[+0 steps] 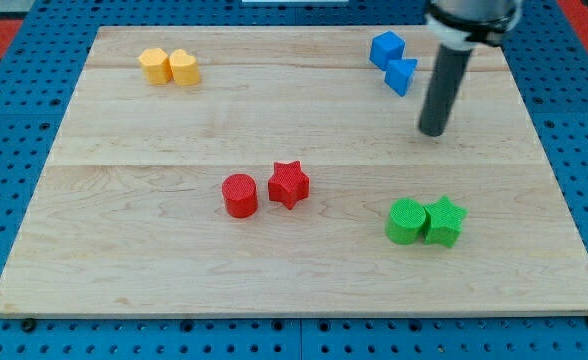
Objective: Move the blue triangle to the left side of the blue cube
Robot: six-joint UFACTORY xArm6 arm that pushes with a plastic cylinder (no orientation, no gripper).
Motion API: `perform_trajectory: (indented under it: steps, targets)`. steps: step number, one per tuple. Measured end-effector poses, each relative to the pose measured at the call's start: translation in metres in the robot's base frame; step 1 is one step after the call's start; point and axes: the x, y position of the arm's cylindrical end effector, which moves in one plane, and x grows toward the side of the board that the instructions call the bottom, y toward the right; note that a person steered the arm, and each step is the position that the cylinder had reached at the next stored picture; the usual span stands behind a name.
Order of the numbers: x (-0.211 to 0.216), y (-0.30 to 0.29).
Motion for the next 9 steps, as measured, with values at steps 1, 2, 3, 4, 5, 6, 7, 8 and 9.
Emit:
perform_trajectory:
  steps: [1,2,3,4,5,6,7,8,9]
  targets:
    - [-0.034,0.038]
    - [-0.047,0.042]
    - [-0.055,0.029]
    - [-0.074,0.032]
    - [-0.084,-0.001]
    - [-0.083,-0.042]
    - [-0.072,-0.068]
    - [-0.074,-0.081]
    - [-0.078,-0.082]
